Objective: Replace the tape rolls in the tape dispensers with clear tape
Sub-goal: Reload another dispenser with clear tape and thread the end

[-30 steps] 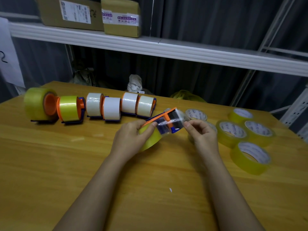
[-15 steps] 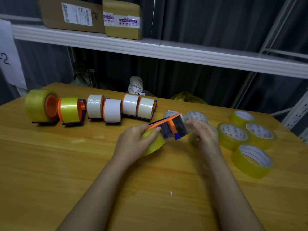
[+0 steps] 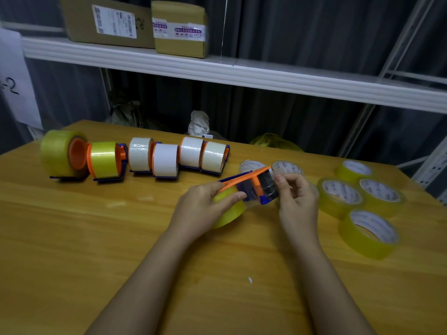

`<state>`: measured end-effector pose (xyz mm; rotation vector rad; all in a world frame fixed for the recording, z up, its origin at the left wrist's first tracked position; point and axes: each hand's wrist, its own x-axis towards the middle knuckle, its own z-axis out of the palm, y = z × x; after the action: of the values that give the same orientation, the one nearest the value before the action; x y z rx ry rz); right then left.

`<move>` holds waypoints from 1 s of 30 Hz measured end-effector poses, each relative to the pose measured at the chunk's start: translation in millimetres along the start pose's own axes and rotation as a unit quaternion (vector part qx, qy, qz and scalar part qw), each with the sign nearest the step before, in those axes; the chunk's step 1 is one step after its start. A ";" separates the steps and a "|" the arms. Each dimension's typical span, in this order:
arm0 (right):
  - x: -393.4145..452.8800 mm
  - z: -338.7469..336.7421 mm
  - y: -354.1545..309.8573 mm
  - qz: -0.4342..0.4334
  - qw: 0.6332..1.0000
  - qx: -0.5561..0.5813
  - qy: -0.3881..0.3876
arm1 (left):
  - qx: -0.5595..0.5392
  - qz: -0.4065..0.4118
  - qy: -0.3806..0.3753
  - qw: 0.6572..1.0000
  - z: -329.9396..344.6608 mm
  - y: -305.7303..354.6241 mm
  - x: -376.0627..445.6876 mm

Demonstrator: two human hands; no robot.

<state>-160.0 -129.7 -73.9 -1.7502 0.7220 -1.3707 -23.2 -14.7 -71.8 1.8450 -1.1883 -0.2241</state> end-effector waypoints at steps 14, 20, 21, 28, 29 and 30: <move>1.8 -5.7 -1.5 0.031 0.997 -0.070 0.010 | -0.059 -0.027 -0.037 0.997 -3.7 0.8 1.5; 3.1 -9.5 -5.5 0.070 0.997 -0.028 -0.012 | -0.109 -0.025 -0.080 0.991 -12.6 1.5 0.7; 3.6 -9.7 -7.0 0.073 0.997 -0.026 -0.015 | -0.105 -0.017 -0.086 0.991 -14.4 1.8 1.3; 9.0 -20.3 -18.2 0.119 0.991 0.047 0.022 | -0.092 -0.002 -0.151 0.984 -12.0 -0.5 0.9; 8.3 -20.4 -19.6 0.117 0.991 0.053 0.019 | -0.088 -0.002 -0.142 0.986 -11.8 -0.4 1.2; 7.5 -20.4 -20.4 0.114 0.992 0.058 0.015 | -0.081 0.003 -0.129 0.988 -11.6 -0.9 1.0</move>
<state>-178.4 -129.7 -50.4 -1.5086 0.8148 -1.2589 -15.5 -8.5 -65.5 1.7052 -1.3090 -0.5543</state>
